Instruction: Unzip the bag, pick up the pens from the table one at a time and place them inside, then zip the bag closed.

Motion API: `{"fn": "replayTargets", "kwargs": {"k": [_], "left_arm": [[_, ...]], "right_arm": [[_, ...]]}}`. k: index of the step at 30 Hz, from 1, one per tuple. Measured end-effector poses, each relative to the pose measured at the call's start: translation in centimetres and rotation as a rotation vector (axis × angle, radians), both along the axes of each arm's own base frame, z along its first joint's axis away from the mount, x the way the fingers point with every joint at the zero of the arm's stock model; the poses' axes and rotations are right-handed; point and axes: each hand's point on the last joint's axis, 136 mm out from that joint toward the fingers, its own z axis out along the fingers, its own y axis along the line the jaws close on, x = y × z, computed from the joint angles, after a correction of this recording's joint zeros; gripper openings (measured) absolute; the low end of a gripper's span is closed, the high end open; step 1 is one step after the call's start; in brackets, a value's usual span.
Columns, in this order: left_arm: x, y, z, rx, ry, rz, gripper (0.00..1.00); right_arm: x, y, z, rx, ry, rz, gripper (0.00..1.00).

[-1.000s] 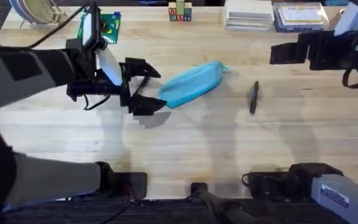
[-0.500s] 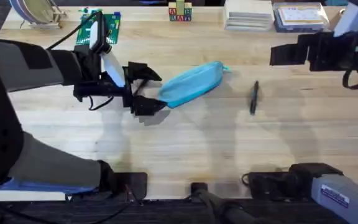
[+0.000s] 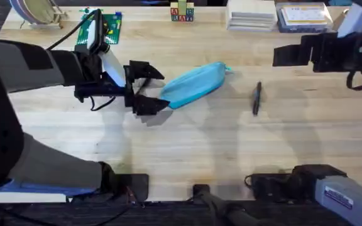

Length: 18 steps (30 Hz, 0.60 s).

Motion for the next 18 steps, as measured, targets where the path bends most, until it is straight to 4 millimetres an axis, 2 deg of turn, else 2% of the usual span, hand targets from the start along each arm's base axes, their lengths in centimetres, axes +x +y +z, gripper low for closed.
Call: {"fn": "replayTargets", "kwargs": {"k": [8,9,10,14,15,18], "left_arm": [[0.0,0.0,0.01,-0.001,0.0,0.0,0.984],[0.0,-0.01,0.02,-0.001,0.001,0.0,0.903],[0.0,-0.01,0.03,-0.002,0.0,0.0,0.782],[0.0,-0.03,0.1,-0.006,-0.002,-0.001,0.166],[0.01,-0.04,0.11,-0.006,-0.005,-0.002,0.075],[0.0,-0.04,0.11,-0.006,-0.005,-0.002,0.045]], "right_arm": [[0.0,0.0,0.0,0.0,0.0,0.0,0.997],[0.0,0.0,0.0,0.0,0.0,0.0,0.997],[0.0,0.0,0.0,0.0,0.0,0.0,0.997],[0.0,0.0,0.0,0.0,0.0,0.0,0.997],[0.0,0.0,0.0,0.0,0.0,0.0,0.997],[0.0,0.0,0.0,0.0,0.0,0.0,0.997]]}}
